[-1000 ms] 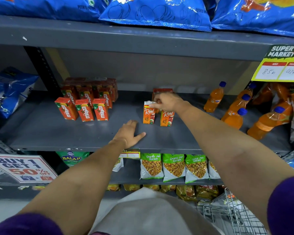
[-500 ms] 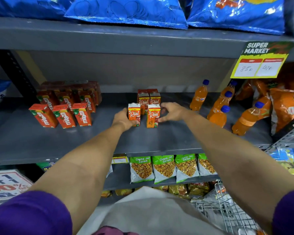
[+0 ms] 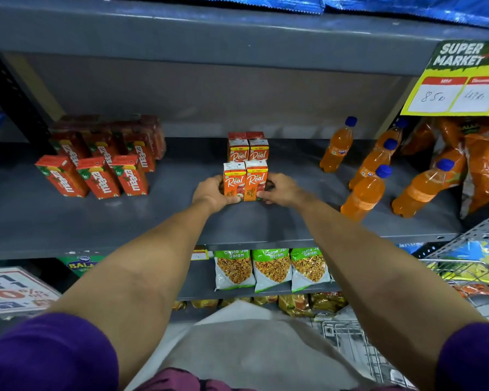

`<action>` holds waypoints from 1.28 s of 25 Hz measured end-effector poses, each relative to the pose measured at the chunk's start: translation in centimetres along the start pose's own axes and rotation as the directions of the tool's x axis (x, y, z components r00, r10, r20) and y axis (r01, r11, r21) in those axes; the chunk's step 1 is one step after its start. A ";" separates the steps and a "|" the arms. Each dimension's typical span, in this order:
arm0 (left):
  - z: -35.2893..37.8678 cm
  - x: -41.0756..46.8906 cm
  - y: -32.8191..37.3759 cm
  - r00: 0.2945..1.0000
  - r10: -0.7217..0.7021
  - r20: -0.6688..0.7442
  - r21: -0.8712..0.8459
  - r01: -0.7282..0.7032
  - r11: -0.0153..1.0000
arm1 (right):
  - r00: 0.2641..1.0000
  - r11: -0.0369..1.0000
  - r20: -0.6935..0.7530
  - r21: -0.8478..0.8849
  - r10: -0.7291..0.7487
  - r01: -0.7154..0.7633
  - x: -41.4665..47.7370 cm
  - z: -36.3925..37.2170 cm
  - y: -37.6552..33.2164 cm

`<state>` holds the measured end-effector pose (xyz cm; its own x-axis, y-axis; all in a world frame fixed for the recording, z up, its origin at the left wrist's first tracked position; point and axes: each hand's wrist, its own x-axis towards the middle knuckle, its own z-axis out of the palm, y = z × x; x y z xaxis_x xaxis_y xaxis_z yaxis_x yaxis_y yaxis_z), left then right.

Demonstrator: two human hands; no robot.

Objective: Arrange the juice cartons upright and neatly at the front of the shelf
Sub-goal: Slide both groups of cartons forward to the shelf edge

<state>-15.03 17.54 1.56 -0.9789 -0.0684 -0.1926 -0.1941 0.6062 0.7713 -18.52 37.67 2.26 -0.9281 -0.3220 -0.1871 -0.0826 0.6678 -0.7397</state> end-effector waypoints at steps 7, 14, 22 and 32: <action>-0.1 -1.0 -0.7 0.996 0.001 0.087 -0.001 -0.001 1.000 | 0.997 1.000 0.076 -0.025 0.006 -0.004 -0.6 0.3 1.2; -0.2 -2.4 -2.1 0.986 0.031 0.163 -0.073 -0.019 0.997 | 1.000 0.998 0.020 0.062 0.017 -0.018 -3.6 1.5 2.2; 0.4 -5.1 -2.4 0.985 -0.003 0.174 -0.058 0.014 0.998 | 1.000 0.999 -0.021 0.043 0.000 0.001 -5.8 2.4 3.1; 0.9 -6.9 -2.3 0.987 -0.009 0.160 0.011 0.008 1.000 | 0.999 0.998 -0.032 0.063 -0.009 0.011 -7.4 2.9 3.1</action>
<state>-7.77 17.36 0.58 -0.9543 0.0532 -0.2941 -0.2009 0.6141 0.7632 -10.89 40.18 -0.49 -0.9385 -0.3062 -0.1597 -0.0696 0.6204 -0.7812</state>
